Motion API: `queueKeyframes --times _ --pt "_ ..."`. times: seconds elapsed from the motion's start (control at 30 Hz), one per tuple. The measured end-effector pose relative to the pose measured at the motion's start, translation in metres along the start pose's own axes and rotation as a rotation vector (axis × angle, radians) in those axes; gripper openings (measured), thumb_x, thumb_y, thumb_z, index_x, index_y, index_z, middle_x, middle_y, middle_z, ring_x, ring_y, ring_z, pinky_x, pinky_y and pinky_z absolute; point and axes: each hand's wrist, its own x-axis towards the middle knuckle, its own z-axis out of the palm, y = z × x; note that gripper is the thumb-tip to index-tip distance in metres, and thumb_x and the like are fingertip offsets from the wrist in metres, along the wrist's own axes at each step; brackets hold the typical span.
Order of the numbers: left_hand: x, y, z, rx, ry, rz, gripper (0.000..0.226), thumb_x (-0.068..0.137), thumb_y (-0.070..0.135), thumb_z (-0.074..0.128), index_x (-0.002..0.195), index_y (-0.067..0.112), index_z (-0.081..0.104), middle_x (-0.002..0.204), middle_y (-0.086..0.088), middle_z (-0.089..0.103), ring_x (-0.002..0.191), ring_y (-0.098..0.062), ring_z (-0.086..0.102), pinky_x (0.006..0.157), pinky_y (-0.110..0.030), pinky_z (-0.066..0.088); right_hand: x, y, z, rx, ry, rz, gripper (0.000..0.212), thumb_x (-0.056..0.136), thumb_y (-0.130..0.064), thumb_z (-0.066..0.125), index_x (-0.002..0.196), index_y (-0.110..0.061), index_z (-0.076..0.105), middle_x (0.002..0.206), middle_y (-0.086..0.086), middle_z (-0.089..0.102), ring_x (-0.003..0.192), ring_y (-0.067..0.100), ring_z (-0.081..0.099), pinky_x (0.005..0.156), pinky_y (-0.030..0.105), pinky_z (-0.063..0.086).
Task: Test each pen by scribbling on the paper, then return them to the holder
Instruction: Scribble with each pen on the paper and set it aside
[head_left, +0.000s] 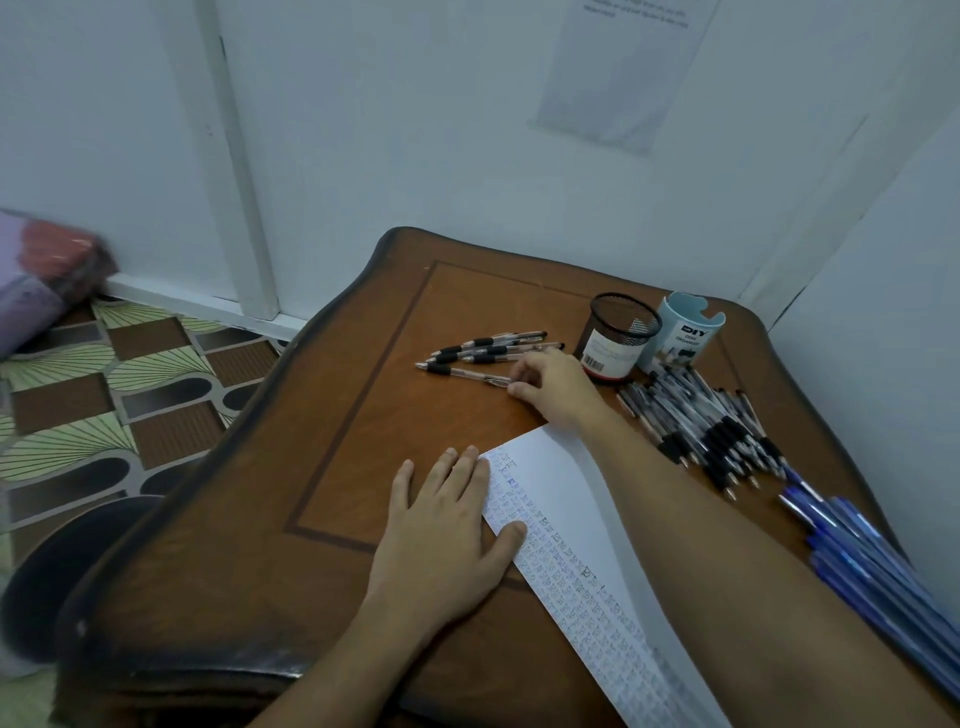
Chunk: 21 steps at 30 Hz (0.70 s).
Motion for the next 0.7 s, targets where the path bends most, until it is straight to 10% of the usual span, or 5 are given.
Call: queueKeyframes --times 0.13,0.43,0.6,0.7 --pt "0.0 -0.001 0.001 -0.009 0.0 0.005 0.091 0.078 0.071 -0.003 0.156 0.026 0.017 0.164 0.009 0.008 0.15 -0.008 0.0 0.118 -0.044 -0.008 -0.012 -0.003 -0.01 0.171 0.039 0.019 0.008 0.095 -0.024 0.066 0.097 -0.027 0.059 0.105 -0.006 0.058 0.098 0.011 0.056 0.081 0.027 0.046" --pt "0.0 0.001 0.0 0.007 -0.002 0.001 0.095 0.074 0.07 -0.008 0.156 0.026 0.013 0.165 0.009 0.004 0.15 -0.009 -0.004 0.118 -0.044 -0.009 -0.074 -0.005 -0.032 1.481 0.166 0.133 0.007 0.103 -0.013 0.048 0.099 -0.015 0.053 0.116 0.013 0.072 0.1 0.024 0.07 0.086 0.041 0.059" --pt "-0.001 0.001 0.002 -0.052 0.032 0.003 0.091 0.079 0.071 0.005 0.154 0.024 0.025 0.163 0.007 0.015 0.15 -0.01 0.005 0.118 -0.044 -0.006 -0.091 -0.016 -0.032 1.557 0.289 0.101 0.008 0.105 -0.018 0.045 0.107 -0.023 0.051 0.08 0.003 0.067 0.065 0.017 0.065 0.062 0.039 0.06" --pt "-0.001 0.001 0.001 -0.026 0.016 0.001 0.093 0.077 0.071 0.001 0.155 0.025 0.022 0.164 0.008 0.012 0.15 -0.009 0.003 0.119 -0.045 -0.005 -0.094 -0.019 -0.029 1.433 0.303 0.12 0.016 0.106 -0.019 0.043 0.111 -0.029 0.054 0.07 0.002 0.053 0.049 0.009 0.041 0.041 0.018 0.033"
